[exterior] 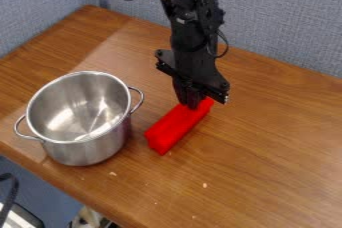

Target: Move the red object from the metal pot to the table

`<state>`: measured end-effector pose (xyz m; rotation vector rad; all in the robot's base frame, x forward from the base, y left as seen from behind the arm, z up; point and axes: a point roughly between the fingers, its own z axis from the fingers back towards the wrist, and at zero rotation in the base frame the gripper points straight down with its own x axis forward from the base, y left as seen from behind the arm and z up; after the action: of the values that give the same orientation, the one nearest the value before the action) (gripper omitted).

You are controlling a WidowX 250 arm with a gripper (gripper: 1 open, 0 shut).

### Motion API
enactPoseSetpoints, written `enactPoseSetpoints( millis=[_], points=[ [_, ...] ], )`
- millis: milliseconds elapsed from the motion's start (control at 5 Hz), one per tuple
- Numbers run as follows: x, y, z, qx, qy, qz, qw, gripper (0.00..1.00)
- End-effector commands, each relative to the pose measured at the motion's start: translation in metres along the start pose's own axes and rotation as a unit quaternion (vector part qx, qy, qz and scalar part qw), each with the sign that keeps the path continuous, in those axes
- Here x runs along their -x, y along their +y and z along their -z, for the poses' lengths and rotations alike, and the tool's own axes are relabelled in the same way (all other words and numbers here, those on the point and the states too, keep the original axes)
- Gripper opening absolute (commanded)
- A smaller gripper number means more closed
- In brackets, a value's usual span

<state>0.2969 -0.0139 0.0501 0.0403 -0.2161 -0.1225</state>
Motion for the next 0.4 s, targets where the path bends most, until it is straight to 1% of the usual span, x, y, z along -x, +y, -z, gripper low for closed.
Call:
enactPoseSetpoints(
  millis=[0, 200],
  points=[
    [0.003, 0.009, -0.001, -0.009, 0.001, -0.033, 0.9994, 0.00],
    [0.009, 0.029, 0.004, -0.006, 0.009, -0.026, 0.9996, 0.00]
  ],
)
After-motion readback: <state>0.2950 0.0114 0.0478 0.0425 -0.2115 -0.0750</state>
